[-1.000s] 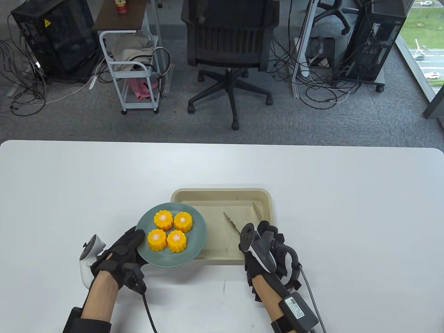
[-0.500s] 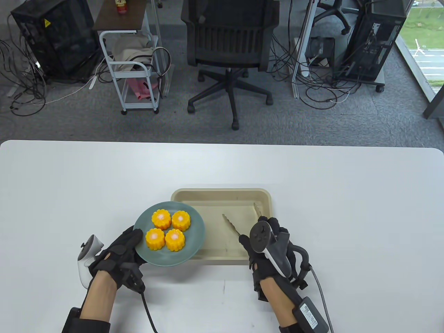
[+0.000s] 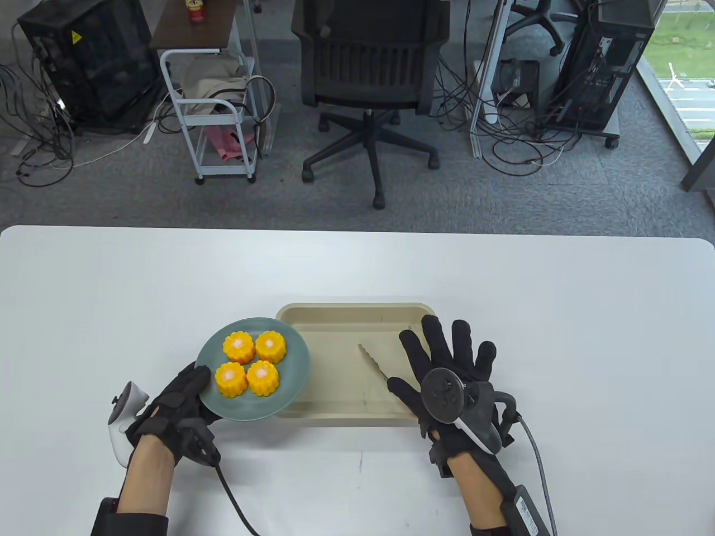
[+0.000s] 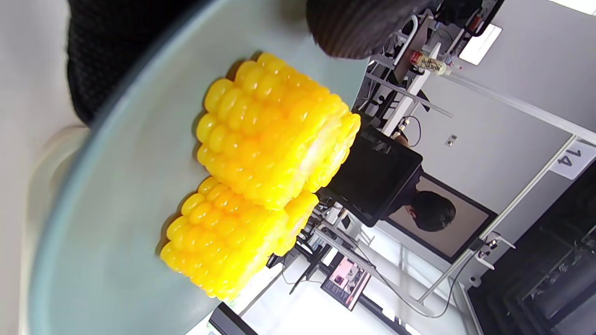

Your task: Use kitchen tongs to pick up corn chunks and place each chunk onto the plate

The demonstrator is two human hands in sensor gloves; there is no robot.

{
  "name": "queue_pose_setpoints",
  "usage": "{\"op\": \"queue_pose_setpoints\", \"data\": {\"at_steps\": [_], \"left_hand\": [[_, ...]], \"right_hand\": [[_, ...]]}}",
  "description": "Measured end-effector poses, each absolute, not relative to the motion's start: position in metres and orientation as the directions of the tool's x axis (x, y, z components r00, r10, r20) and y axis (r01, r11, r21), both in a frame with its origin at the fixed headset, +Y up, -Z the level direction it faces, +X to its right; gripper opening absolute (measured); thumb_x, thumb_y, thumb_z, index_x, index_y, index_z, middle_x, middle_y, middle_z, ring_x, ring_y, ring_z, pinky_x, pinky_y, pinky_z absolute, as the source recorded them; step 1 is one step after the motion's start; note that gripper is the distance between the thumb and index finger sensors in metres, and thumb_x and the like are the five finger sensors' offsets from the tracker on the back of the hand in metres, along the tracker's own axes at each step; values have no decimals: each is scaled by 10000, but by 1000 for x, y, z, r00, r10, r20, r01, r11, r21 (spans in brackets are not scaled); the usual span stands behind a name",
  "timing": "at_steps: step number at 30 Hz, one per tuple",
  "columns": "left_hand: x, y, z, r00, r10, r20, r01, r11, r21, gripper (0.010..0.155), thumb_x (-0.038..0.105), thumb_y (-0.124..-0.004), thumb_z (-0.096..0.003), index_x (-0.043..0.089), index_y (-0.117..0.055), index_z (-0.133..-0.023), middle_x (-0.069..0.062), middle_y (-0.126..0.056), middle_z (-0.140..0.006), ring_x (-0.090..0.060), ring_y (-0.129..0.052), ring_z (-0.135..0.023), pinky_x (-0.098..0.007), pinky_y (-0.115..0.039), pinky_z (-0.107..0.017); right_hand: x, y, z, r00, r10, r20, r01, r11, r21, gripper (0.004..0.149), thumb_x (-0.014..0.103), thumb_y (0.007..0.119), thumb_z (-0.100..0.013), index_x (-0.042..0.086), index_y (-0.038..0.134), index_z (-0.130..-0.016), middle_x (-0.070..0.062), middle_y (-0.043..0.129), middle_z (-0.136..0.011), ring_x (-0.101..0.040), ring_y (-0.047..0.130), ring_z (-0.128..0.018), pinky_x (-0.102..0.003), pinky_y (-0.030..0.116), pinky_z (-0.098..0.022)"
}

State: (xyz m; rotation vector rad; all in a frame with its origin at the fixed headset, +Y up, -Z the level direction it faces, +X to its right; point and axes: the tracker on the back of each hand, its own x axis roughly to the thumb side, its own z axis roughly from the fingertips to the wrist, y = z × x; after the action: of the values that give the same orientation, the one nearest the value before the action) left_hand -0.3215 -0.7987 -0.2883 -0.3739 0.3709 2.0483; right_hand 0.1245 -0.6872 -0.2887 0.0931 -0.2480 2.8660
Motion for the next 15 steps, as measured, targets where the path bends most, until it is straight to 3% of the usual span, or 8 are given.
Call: {"op": "queue_pose_setpoints", "data": {"at_steps": [15], "left_hand": [[-339, -795, -286, -500, 780, -376, -863, -482, 149, 560, 339, -632, -545, 207, -527, -1079, -177, -779, -947, -422, -992, -743, -539, -920, -490]], "right_hand": [[124, -689, -289, -959, 273, 75, -280, -954, -108, 745, 766, 644, -352, 608, 429, -1048, 237, 235, -1269, -238, 108, -1171, -633, 136, -757]]}}
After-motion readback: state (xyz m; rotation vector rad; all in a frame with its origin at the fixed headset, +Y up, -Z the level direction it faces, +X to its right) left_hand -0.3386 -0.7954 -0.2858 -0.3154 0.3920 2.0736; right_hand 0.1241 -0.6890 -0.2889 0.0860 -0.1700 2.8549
